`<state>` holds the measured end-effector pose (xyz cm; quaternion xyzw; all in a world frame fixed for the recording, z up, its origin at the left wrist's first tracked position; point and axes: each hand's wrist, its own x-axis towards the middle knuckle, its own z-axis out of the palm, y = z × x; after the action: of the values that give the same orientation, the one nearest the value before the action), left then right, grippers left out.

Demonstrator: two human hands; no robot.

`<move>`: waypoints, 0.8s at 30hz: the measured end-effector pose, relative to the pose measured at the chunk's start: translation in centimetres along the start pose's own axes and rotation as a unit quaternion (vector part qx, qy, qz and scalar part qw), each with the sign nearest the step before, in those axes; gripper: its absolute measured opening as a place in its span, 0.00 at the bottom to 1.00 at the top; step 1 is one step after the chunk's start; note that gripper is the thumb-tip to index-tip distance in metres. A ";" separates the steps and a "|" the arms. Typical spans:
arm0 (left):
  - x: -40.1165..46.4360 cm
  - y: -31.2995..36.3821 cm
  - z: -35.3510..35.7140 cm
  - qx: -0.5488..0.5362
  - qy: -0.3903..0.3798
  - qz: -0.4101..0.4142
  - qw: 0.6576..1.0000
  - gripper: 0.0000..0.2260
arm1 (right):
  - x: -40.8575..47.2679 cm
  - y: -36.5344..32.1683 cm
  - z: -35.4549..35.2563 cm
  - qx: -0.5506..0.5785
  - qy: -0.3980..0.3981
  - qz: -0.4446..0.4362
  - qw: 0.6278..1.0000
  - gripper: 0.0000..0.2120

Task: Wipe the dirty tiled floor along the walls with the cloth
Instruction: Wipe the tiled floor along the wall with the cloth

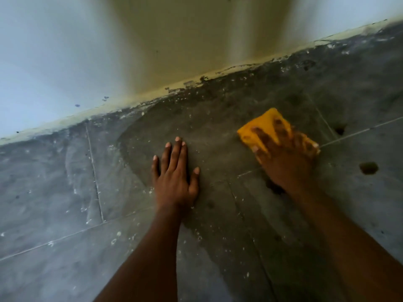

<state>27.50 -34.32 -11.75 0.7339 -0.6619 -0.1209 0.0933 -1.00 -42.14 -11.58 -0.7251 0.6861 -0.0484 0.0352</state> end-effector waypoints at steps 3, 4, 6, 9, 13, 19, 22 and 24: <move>0.0 -0.5 0.1 0.007 -0.005 0.005 1.000 0.34 | 5.0 1.9 -0.5 0.041 -0.007 0.164 0.986 0.29; -0.2 -0.4 0.1 0.005 -0.006 0.008 1.000 0.34 | 6.1 0.6 -0.6 0.062 -0.023 0.201 0.977 0.29; -0.3 -0.3 0.1 -0.005 -0.002 0.004 1.000 0.34 | 6.0 -3.8 -0.3 0.093 -0.054 0.168 0.980 0.28; -0.3 0.0 -0.3 -0.013 0.014 0.004 1.000 0.34 | -1.1 -7.1 0.2 0.045 -0.026 0.009 0.999 0.26; -0.4 -0.2 -0.6 -0.014 0.006 0.024 1.000 0.35 | -6.9 0.4 -0.2 -0.009 -0.015 0.002 1.000 0.27; -0.6 -0.5 0.2 -0.027 0.025 0.042 0.998 0.34 | -2.2 -1.9 -0.2 0.077 -0.027 0.141 0.987 0.25; -1.0 0.0 -0.4 -0.063 0.035 0.057 0.996 0.33 | -8.2 -3.8 0.1 0.032 -0.014 -0.030 0.999 0.25; -2.1 0.8 -1.2 -0.075 0.044 0.076 0.993 0.31 | -11.6 -1.0 -0.5 0.011 -0.018 -0.057 0.998 0.25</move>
<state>26.91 -32.33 -10.26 0.6769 -0.7001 -0.1302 0.1862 -0.65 -30.52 -11.25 -0.7630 0.6427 -0.0447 0.0526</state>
